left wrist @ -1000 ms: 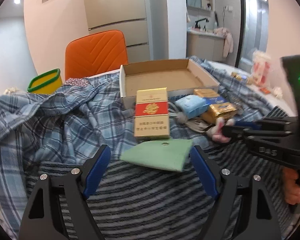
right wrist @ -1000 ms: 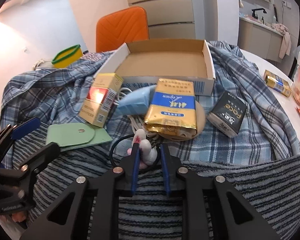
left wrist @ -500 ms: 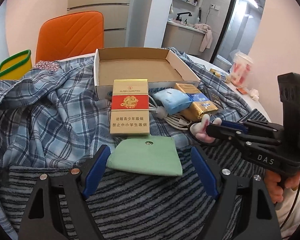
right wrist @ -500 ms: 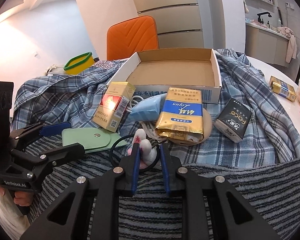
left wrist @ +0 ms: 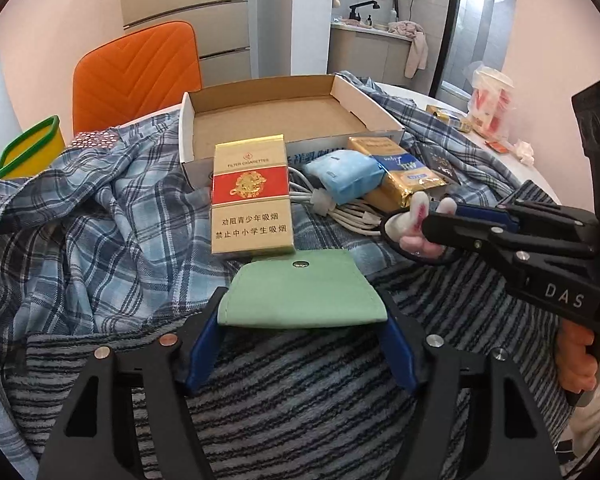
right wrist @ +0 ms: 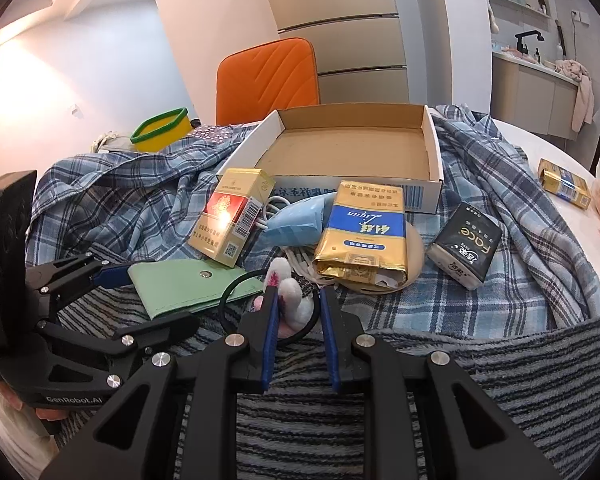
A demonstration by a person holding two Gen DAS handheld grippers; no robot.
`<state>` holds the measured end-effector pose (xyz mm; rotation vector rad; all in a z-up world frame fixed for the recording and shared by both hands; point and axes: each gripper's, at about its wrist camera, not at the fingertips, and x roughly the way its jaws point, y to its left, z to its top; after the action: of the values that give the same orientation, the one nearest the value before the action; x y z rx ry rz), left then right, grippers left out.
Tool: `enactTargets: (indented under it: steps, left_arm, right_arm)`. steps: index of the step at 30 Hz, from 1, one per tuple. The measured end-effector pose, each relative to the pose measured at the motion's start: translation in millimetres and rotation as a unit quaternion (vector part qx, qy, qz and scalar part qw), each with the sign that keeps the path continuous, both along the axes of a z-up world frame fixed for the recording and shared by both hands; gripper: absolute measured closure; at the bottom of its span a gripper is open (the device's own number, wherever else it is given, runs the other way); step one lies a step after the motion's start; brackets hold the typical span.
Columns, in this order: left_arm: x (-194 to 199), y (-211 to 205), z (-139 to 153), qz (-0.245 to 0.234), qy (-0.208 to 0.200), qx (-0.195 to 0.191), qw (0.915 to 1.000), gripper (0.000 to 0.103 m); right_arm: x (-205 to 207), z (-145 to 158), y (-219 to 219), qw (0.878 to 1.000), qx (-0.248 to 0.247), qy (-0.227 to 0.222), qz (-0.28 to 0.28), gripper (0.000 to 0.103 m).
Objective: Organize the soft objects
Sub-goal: 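Grasp the mint-green pouch with the left tool while the right tool grasps the white rabbit toy, then carry the green pouch into the box with the left tool while the right tool drops the rabbit toy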
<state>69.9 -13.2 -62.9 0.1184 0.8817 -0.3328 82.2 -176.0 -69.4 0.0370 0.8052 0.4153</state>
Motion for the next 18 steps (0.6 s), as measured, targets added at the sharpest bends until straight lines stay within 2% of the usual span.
enactTargets:
  steps: [6, 11, 15, 18]
  left_arm:
    - [-10, -2, 6, 0.004, -0.028, 0.011, 0.9995, 0.035]
    - [-23, 4, 19, 0.012, -0.049, -0.012, 0.9987, 0.035]
    - [-39, 5, 37, 0.016, -0.094, -0.006, 0.9955, 0.035]
    - [-49, 5, 52, 0.020, -0.143, -0.011, 0.9894, 0.035]
  right_arm:
    - [0, 0, 0, 1.000, 0.000, -0.001, 0.000, 0.082]
    - [-5, 3, 0, 1.000, -0.010, -0.012, -0.005, 0.082]
    - [-12, 13, 1, 0.999, -0.020, -0.040, -0.014, 0.082]
    - [-21, 24, 0, 0.997, -0.025, -0.070, -0.022, 0.082]
